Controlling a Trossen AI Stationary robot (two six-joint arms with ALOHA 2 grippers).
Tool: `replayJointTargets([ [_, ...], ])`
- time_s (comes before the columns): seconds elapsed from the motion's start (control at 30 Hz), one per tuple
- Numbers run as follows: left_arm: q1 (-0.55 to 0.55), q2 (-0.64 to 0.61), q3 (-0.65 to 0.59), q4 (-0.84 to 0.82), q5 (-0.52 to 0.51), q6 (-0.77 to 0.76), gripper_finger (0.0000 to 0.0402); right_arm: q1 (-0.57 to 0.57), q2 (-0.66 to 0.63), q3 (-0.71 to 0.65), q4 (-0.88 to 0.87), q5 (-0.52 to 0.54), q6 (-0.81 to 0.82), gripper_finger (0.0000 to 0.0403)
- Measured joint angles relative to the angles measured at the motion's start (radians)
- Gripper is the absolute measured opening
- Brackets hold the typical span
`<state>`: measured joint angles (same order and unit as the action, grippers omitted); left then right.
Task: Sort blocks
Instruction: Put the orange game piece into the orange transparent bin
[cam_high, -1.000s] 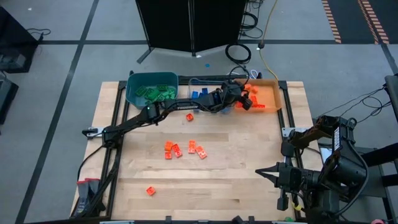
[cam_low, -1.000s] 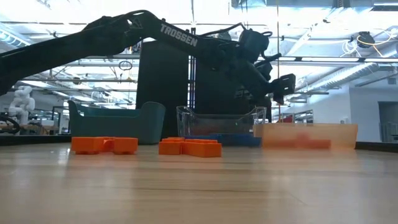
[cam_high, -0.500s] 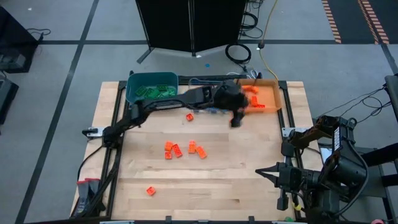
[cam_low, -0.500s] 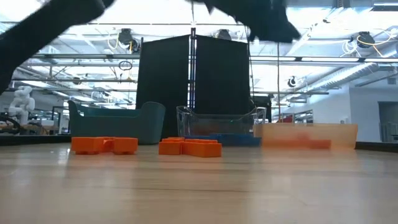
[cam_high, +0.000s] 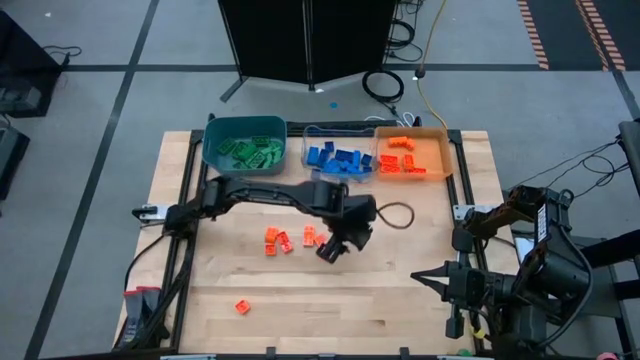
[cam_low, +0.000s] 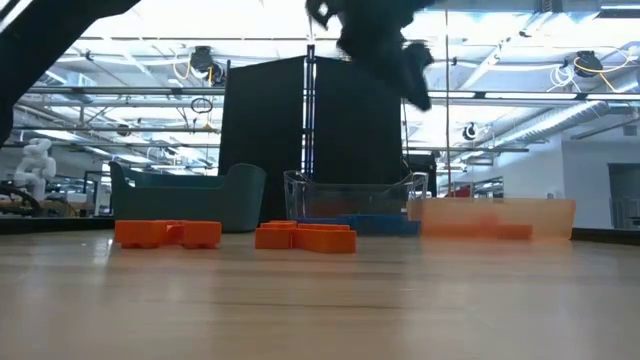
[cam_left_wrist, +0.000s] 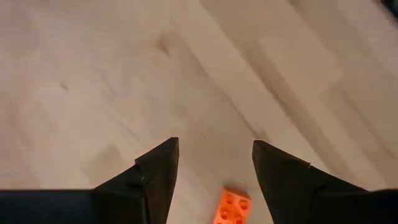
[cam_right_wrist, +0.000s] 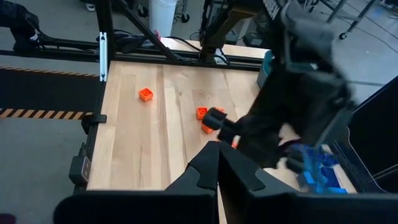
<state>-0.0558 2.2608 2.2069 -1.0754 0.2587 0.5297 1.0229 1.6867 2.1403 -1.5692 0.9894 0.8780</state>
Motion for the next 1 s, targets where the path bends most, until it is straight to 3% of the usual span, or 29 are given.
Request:
replayJointTargets([
  [0.2,-0.037,-0.001,-0.168,0.010,-0.023,0.026,0.0212,0.009,0.000,0.000,0.000,-0.001,0.015,0.0000],
  [0.3,-0.057,-0.019,-0.238,0.004,-0.082,0.036,0.0212,0.014,0.000,0.000,-0.001,-0.005,0.027,0.0000],
  [0.47,-0.082,-0.139,-0.326,-0.001,-0.145,0.028,0.0212,0.013,0.000,0.000,-0.001,-0.007,0.030,0.0000],
  [0.6,-0.100,-0.307,-0.484,0.149,-0.154,-0.013,0.0212,0.013,0.000,0.000,-0.002,-0.007,0.031,0.0000],
  [0.77,-0.084,-0.499,-0.806,0.430,-0.161,-0.139,0.0212,0.013,0.000,0.000,-0.002,-0.007,0.045,0.0000],
  [0.9,-0.069,-0.513,-0.964,0.567,-0.109,-0.205,0.0212,0.013,-0.002,0.000,-0.002,-0.007,0.045,0.0000],
  [1.0,-0.069,-0.485,-0.990,0.597,-0.156,-0.242,0.0212,0.012,-0.006,0.000,-0.002,0.007,0.045,0.0000],
])
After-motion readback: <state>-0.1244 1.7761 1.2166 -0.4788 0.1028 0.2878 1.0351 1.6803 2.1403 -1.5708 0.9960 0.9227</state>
